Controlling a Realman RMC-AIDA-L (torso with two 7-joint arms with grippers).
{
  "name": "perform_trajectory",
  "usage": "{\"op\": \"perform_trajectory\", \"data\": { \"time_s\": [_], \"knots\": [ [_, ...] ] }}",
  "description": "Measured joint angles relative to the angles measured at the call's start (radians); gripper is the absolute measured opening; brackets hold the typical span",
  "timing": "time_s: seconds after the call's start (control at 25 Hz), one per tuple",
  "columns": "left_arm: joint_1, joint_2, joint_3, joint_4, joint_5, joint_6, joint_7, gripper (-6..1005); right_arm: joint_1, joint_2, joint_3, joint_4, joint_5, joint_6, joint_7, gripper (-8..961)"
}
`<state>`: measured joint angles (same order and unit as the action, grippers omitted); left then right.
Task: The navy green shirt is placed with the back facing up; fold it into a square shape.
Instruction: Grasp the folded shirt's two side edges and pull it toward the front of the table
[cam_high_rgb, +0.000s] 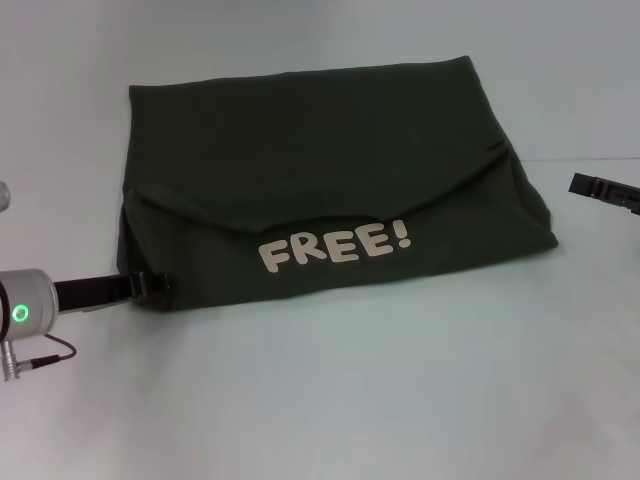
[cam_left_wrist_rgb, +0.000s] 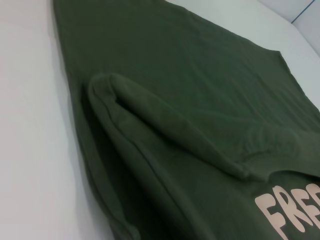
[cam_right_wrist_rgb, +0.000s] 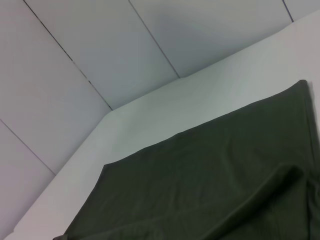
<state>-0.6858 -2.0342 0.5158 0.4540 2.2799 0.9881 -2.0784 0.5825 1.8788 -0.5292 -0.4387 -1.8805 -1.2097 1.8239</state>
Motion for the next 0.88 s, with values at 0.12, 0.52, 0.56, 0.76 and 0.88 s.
{"op": "perform_trajectory", "data": {
  "time_s": [0.12, 0.52, 0.56, 0.76, 0.88],
  "knots": [
    [-0.001, -0.001, 0.006, -0.001, 0.008, -0.011, -0.007, 330, 0.002, 0.000, -0.002, 0.000, 0.000, 0.000, 0.000, 895],
    [-0.008, -0.001, 0.007, -0.002, 0.024, -0.017, -0.012, 86, 0.007, -0.013, -0.052, -0.001, 0.000, 0.004, 0.047, 893],
    [-0.008, -0.001, 0.006, -0.001, 0.024, -0.017, -0.012, 60, 0.008, -0.019, -0.067, -0.005, 0.000, 0.004, 0.064, 893],
    [-0.008, -0.001, 0.009, 0.000, 0.024, -0.016, -0.018, 34, 0.030, -0.049, -0.187, -0.080, -0.047, -0.003, 0.258, 893],
    [-0.008, -0.001, 0.009, 0.002, 0.024, -0.011, -0.018, 33, 0.072, -0.072, -0.225, -0.123, -0.161, -0.029, 0.404, 892]
  ]
}}
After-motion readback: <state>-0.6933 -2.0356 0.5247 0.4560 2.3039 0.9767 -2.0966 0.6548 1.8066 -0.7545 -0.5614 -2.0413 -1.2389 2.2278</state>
